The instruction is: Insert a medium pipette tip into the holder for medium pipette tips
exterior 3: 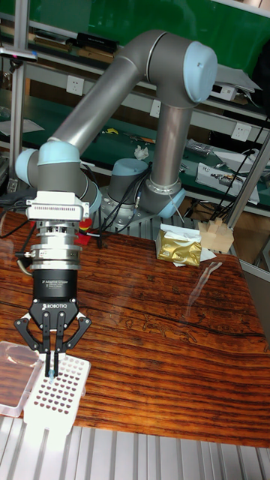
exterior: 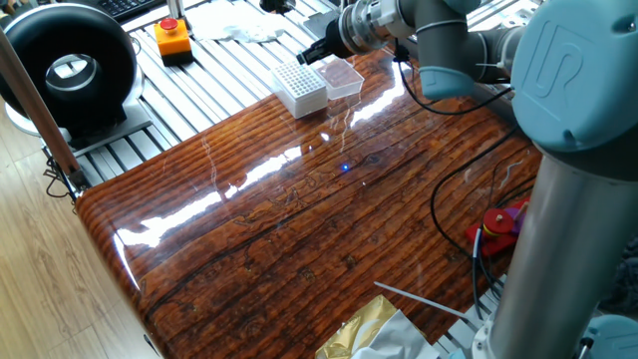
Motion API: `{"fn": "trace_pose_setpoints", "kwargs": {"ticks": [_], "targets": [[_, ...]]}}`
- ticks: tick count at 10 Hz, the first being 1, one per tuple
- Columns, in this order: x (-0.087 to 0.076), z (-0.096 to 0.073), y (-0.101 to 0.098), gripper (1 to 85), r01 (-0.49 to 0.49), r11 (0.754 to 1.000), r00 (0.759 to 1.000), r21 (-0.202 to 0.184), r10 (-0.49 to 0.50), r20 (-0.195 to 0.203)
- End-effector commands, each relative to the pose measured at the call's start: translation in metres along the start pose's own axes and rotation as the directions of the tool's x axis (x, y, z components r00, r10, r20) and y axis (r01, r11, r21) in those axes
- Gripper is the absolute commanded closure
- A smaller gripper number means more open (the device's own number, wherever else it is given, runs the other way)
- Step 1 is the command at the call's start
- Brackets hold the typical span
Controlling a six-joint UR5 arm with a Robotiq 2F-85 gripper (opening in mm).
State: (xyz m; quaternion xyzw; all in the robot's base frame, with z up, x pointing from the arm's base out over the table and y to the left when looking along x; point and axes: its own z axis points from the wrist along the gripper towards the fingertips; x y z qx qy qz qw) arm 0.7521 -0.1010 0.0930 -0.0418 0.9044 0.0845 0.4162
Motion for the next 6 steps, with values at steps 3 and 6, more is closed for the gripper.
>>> {"fn": "trace_pose_setpoints", "kwargs": {"ticks": [3, 6], "targets": [[0.0071, -0.0002, -0.0071, 81.3, -0.003, 1.0, 1.0, 0.011, 0.004, -0.021], [0.0025, -0.0001, 0.0008, 45.7, 0.029, 0.999, 1.0, -0.019, -0.029, -0.005]]}}
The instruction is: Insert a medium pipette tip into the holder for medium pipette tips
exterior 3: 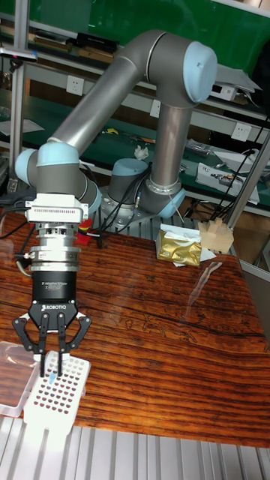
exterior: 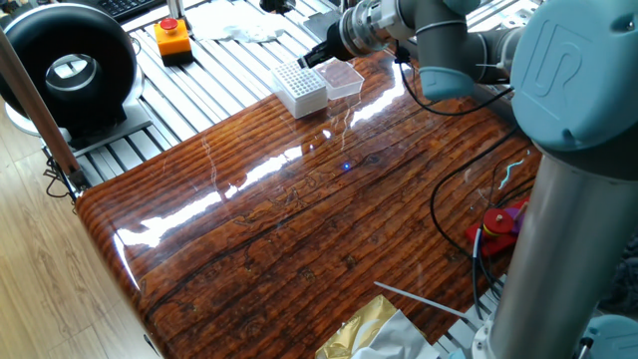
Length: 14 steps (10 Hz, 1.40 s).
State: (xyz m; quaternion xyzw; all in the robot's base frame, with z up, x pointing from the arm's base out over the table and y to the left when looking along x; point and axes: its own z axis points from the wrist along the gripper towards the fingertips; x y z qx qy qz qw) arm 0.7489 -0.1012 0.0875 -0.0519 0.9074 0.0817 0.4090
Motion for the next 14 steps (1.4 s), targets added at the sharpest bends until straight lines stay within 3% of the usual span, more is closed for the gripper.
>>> {"fn": "trace_pose_setpoints", "kwargs": {"ticks": [1, 4, 5, 6, 7, 8, 10, 11, 13, 14], "targets": [[-0.005, -0.001, 0.004, 37.3, 0.014, 0.999, 1.0, -0.029, -0.014, 0.015], [-0.004, -0.003, 0.004, 31.3, 0.034, 0.999, 0.999, -0.028, -0.034, 0.007], [-0.004, -0.007, 0.002, 30.7, 0.047, 0.999, 0.999, -0.022, -0.048, -0.016], [-0.009, -0.014, -0.012, 31.3, 0.101, 0.995, 0.993, 0.012, -0.1, -0.069], [-0.021, -0.02, -0.016, 33.3, 0.121, 0.993, 0.988, 0.017, -0.118, -0.101], [-0.032, -0.025, -0.013, 34.7, 0.113, 0.994, 0.984, 0.001, -0.112, -0.139], [-0.048, -0.035, -0.009, 42.7, 0.071, 0.997, 0.971, 0.016, -0.066, -0.228], [-0.056, -0.035, -0.006, 44.0, 0.063, 0.998, 0.969, 0.012, -0.058, -0.239], [-0.048, -0.031, -0.007, 47.0, 0.06, 0.998, 0.952, 0.014, -0.053, -0.302], [-0.032, -0.031, -0.009, 51.0, 0.059, 0.998, 0.931, 0.013, -0.051, -0.361]]}}
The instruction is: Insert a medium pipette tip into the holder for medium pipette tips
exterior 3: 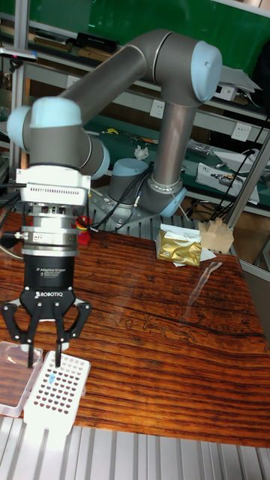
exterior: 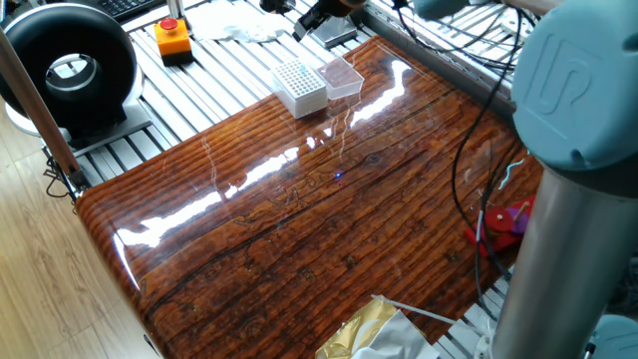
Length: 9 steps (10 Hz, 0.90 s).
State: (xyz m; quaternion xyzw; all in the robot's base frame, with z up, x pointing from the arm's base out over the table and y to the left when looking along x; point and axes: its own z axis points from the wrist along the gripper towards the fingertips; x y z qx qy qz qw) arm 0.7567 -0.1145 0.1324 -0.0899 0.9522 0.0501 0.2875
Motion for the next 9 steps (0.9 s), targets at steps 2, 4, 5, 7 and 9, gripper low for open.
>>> {"fn": "trace_pose_setpoints", "kwargs": {"ticks": [2, 4, 5, 7, 9], "targets": [[0.057, -0.01, -0.012, 62.3, -0.022, 0.999, 0.956, 0.041, 0.033, -0.29], [0.108, -0.034, -0.023, 79.3, -0.083, 0.992, 0.87, 0.093, 0.117, -0.479], [0.108, -0.034, -0.024, 84.3, -0.117, 0.988, 0.869, 0.104, 0.152, -0.471], [0.126, -0.044, -0.015, 84.7, -0.197, 0.978, 0.839, 0.073, 0.207, -0.503], [0.139, -0.057, -0.003, 84.7, -0.237, 0.967, 0.792, 0.089, 0.246, -0.559]]}}
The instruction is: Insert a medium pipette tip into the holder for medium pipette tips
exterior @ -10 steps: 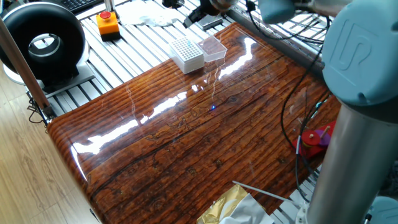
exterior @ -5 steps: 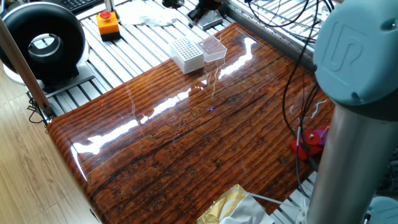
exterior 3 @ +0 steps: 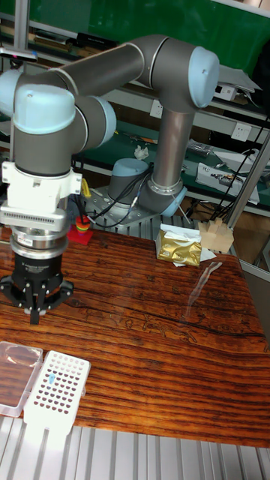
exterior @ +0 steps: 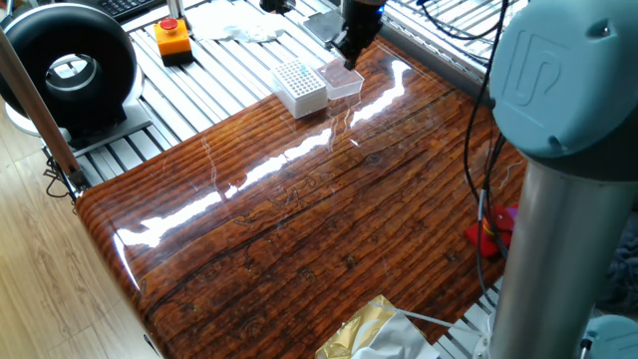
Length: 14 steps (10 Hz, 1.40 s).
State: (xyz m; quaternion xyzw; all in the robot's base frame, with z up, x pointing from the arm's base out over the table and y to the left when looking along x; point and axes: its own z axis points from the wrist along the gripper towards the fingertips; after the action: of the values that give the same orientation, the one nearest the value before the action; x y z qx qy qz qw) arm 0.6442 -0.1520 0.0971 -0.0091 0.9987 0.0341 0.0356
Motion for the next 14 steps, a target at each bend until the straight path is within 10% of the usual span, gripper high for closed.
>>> {"fn": "trace_pose_setpoints", "kwargs": {"ticks": [1, 2, 7, 14], "targets": [[0.031, -0.006, 0.021, 84.7, -0.089, 0.995, 0.991, -0.04, 0.084, -0.104], [0.027, 0.0, 0.04, 84.7, -0.114, 0.991, 0.99, -0.07, 0.107, -0.089], [-0.003, 0.009, 0.041, 84.7, -0.036, 0.993, 0.999, 0.116, 0.039, -0.024], [-0.011, 0.027, 0.05, 84.7, -0.019, 0.994, 0.999, 0.112, 0.015, 0.029]]}}
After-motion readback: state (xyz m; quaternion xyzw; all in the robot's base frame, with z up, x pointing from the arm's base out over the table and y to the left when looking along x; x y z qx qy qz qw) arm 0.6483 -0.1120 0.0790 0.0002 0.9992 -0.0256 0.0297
